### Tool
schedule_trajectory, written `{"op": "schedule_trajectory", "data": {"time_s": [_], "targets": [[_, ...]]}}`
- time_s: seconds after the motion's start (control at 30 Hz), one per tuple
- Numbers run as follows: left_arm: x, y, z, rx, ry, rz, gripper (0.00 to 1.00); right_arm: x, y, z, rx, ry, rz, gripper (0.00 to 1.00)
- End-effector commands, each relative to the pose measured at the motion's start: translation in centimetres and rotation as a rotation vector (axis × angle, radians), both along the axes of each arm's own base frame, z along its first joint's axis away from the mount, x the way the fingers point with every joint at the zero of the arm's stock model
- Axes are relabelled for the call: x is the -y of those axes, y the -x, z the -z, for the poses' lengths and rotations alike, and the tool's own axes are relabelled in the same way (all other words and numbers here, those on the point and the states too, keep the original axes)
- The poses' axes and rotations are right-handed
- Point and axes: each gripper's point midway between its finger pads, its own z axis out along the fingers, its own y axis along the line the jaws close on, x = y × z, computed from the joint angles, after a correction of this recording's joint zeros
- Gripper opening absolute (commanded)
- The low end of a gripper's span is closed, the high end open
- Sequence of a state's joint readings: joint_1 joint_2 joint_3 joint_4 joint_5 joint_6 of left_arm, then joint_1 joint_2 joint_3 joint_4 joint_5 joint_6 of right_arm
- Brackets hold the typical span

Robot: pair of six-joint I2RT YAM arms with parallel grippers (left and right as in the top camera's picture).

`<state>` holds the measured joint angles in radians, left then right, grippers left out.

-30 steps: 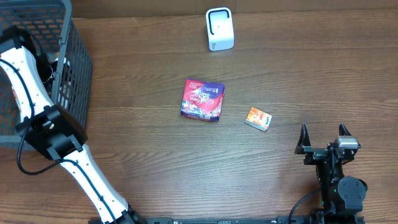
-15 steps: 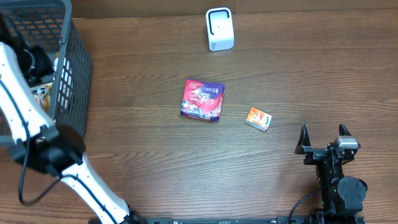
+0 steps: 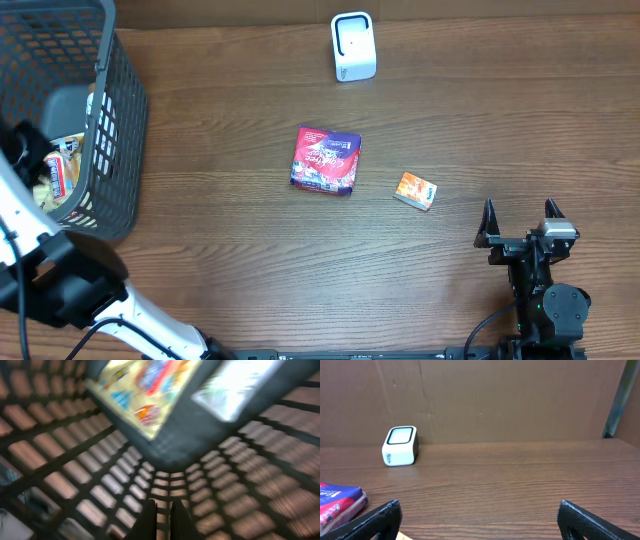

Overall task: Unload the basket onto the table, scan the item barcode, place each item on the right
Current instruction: 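Reach the left gripper into the basket and grasp the white tube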

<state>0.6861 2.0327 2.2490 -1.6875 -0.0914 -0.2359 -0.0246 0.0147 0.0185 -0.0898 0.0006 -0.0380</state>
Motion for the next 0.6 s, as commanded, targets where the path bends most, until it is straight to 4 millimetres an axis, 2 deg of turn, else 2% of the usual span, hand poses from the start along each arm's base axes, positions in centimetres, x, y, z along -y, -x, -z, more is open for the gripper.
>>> {"op": "schedule_trajectory", "data": {"time_s": [0.0, 0.13, 0.27, 0.37, 0.47, 0.57], "targets": [[-1.6, 3.2, -0.6, 0.001, -0.007, -0.148, 0.04, 0.0, 0.0, 0.1, 0.008, 0.005, 0.001, 1.00], [-1.9, 3.9, -0.5, 0.015, 0.017, -0.175, 0.04, 0.0, 0.0, 0.1, 0.008, 0.005, 0.001, 1.00], [-1.2, 4.8, -1.6, 0.030, 0.004, -0.178, 0.04, 0.0, 0.0, 0.1, 0.008, 0.005, 0.001, 1.00], [0.1, 6.3, -2.2, 0.029, 0.003, -0.199, 0.04, 0.0, 0.0, 0.1, 0.008, 0.005, 0.001, 1.00], [1.2, 8.4, -1.9, 0.009, 0.020, -0.229, 0.04, 0.0, 0.0, 0.1, 0.008, 0.005, 0.001, 1.00], [1.6, 10.0, -1.9, 0.000, 0.022, -0.263, 0.04, 0.0, 0.0, 0.1, 0.008, 0.005, 0.001, 1.00]]}}
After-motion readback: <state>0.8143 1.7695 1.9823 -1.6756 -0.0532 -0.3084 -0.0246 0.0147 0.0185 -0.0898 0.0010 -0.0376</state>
